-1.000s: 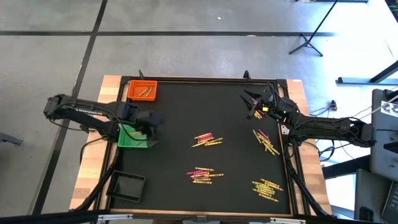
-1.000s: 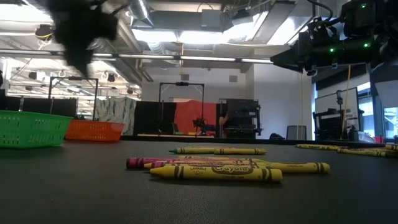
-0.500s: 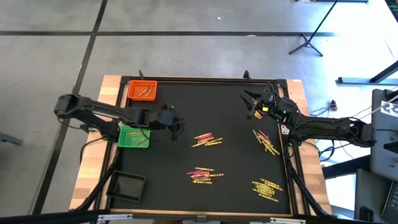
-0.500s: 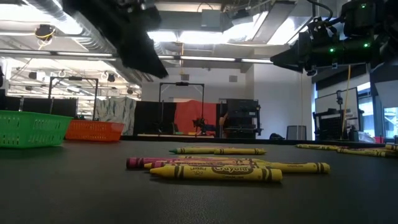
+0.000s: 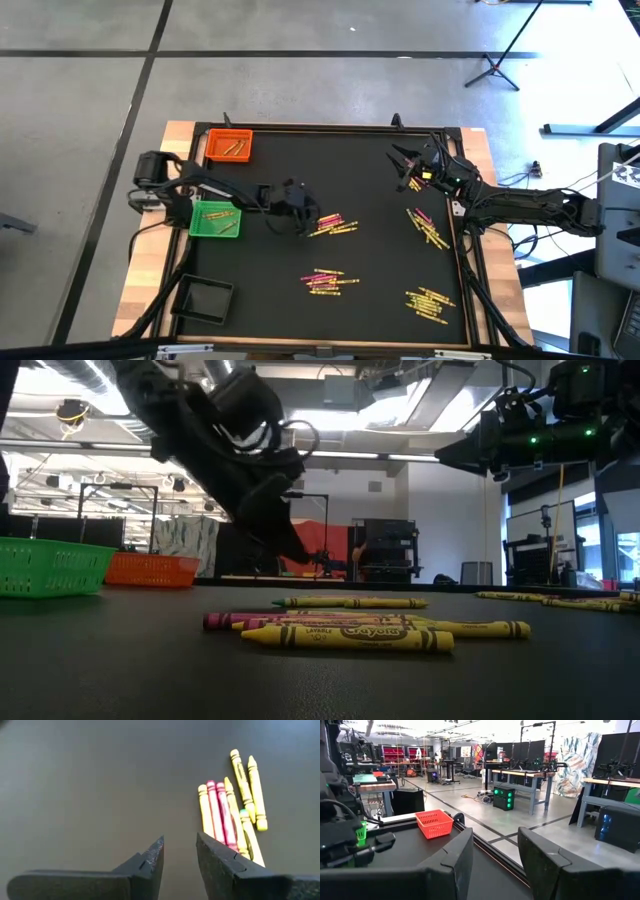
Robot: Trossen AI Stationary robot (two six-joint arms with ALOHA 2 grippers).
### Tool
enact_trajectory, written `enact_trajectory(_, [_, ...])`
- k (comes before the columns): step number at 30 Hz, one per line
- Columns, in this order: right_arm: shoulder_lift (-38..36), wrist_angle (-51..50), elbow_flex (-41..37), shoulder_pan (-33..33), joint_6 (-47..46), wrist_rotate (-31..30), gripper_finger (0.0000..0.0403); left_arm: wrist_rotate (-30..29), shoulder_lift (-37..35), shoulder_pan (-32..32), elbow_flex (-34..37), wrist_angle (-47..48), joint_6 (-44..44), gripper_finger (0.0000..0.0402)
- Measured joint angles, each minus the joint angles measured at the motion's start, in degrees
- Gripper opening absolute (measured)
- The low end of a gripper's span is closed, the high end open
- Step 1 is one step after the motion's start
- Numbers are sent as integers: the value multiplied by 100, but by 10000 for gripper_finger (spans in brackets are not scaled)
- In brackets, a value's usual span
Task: Sort crayons
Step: Put the yellow crayon into the green bin
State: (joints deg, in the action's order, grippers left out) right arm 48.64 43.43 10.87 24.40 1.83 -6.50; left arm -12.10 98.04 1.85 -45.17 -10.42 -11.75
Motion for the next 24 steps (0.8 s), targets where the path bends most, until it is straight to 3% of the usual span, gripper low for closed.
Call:
enact_trajectory(10, [0,-43,-2,0,-2,2,154,314,675,-14,0,-571,-14,100])
enact_trajectory(24, [0,-39,-2,0,-2,4,154,435,732,-16,0,-706,-75,100])
